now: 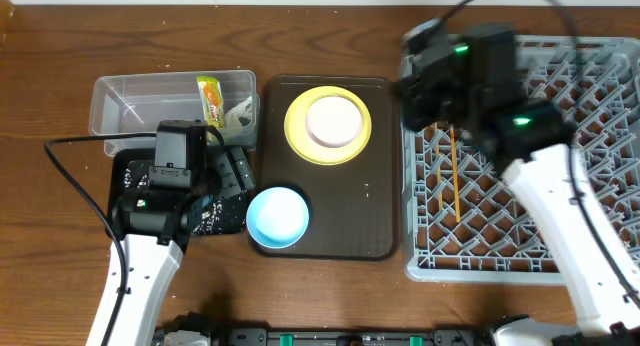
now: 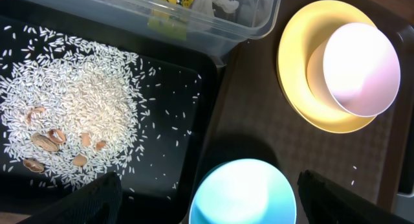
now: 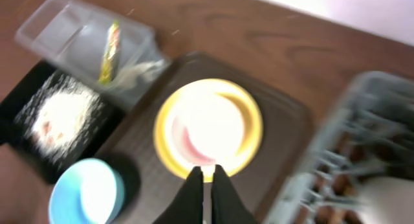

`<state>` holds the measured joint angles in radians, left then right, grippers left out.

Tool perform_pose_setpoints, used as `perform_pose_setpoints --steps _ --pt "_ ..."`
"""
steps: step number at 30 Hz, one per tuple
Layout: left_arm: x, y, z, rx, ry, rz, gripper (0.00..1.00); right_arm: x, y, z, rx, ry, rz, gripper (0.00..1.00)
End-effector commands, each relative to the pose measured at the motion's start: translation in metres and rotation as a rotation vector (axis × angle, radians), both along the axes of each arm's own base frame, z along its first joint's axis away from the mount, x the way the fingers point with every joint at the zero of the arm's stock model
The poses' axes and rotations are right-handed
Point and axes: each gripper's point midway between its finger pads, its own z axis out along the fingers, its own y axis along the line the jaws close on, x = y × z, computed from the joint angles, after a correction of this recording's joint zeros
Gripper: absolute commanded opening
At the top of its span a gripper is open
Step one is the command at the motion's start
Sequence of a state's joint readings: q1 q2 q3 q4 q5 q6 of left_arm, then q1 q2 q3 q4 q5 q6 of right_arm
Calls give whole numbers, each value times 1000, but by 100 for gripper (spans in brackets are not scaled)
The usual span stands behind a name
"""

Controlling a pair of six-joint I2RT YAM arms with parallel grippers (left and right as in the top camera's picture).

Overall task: Sort waste into correct bins and load items into the dishwasher rack
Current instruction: 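Move right gripper back to the pink cup on the yellow plate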

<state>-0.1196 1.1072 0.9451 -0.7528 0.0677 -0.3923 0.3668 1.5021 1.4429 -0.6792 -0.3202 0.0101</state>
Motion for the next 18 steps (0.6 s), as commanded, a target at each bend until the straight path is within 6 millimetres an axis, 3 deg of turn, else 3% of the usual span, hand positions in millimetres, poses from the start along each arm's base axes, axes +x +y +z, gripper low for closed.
perform_pose_setpoints --steps 1,7,18 --pt "3 2 7 7 -19 6 89 -2 26 -23 -77 4 45 17" --pt "3 2 7 7 -19 6 89 -2 75 -70 -209 -26 169 38" --pt "3 2 7 7 -19 6 89 7 117 -173 -292 61 268 45"
